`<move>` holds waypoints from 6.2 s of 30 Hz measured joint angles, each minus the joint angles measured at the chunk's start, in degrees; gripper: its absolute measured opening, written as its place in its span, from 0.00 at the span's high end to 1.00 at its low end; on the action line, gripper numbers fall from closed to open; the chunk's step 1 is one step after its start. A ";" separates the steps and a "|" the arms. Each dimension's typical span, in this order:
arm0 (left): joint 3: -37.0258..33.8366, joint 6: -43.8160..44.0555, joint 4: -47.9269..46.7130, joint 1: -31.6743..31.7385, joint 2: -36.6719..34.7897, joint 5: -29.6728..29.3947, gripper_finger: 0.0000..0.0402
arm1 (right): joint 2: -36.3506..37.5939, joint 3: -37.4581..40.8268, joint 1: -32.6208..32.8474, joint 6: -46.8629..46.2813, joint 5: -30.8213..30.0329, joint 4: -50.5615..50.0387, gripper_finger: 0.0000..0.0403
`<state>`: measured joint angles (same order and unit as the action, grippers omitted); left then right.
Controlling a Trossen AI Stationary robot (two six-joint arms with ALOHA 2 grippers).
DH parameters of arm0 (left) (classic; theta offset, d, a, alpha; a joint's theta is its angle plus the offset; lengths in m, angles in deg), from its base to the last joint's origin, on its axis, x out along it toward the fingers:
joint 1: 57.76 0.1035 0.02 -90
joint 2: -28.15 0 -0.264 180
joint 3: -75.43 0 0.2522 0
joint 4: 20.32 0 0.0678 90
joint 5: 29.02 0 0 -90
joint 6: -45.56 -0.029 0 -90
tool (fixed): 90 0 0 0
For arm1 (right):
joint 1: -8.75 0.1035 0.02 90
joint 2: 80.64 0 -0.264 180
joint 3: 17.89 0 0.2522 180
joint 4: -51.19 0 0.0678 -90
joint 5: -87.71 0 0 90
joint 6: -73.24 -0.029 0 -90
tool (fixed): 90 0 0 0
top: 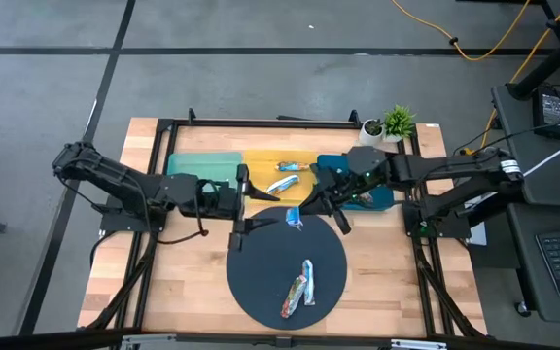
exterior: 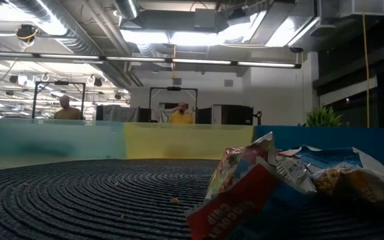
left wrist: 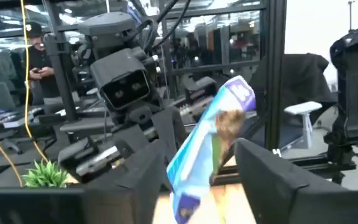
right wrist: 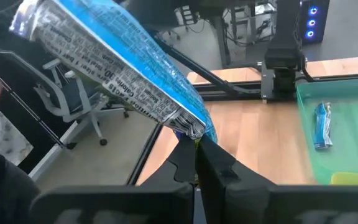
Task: Pick and place Granola Bars by type
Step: Put the blue granola bar into the green bin, then put the orange granola bar into the yellow bin
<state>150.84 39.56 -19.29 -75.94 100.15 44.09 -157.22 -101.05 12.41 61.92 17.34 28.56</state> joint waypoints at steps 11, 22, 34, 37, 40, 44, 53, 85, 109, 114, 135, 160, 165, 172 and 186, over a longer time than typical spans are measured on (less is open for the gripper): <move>3.49 0.15 0.40 1.05 3.43 1.03 0.38 | -2.22 0.00 -0.36 0.26 0.18 6.13 0.98; 6.70 -0.23 0.39 0.99 5.76 2.91 0.38 | -2.22 0.00 -2.93 -0.09 1.10 6.55 0.97; 6.88 -0.61 0.32 1.11 5.83 -3.51 0.60 | -2.67 0.00 -3.19 -0.10 1.06 8.04 0.97; 6.88 -3.12 0.10 1.11 5.83 -4.82 0.73 | -2.94 -0.02 -3.19 -0.11 1.06 8.00 0.97; 6.88 -5.52 0.41 1.07 5.83 -5.02 0.86 | -3.08 -0.04 -3.19 -0.12 1.07 8.20 0.97; 6.88 -6.22 0.37 1.04 5.85 -5.04 0.97 | -3.16 -0.04 -3.17 -0.16 1.10 8.17 0.97; 6.88 -6.69 0.43 0.98 5.85 -5.00 0.98 | -3.16 -0.04 -3.19 -0.38 1.72 8.14 0.88; 6.88 29.33 -41.89 0.25 5.74 -16.36 0.98 | 16.85 -0.02 -2.23 10.92 -26.08 -31.88 0.56; 6.85 49.05 -73.13 22.12 -4.60 -10.06 0.98 | 19.44 0.00 -2.54 35.58 -24.12 -32.75 0.57; 2.95 41.32 -77.96 26.24 -4.53 -1.83 0.98 | 19.42 0.00 -2.92 35.69 -24.08 -30.62 0.57; -16.06 32.72 -58.67 50.79 -4.18 18.43 0.98 | 19.37 0.00 -5.81 30.64 -24.06 -28.20 0.57; -16.29 36.85 -58.37 52.37 -4.21 19.63 0.78 | 19.37 0.00 -5.81 30.86 -24.04 -32.19 0.57; -16.29 41.24 -52.71 47.12 -4.21 20.09 0.75 | 19.39 0.00 -5.81 30.90 -23.47 -33.48 0.57; -16.29 48.21 -41.90 35.81 -4.23 19.83 0.76 | 21.89 0.06 -5.81 35.68 -8.26 -34.03 0.57; -16.29 51.93 -14.15 4.85 -4.25 -1.43 0.77 | 26.12 9.72 -4.85 46.65 3.15 -32.75 0.57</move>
<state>134.55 91.49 -33.44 -71.10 95.90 42.66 -131.11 -91.33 7.57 108.57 20.48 -4.20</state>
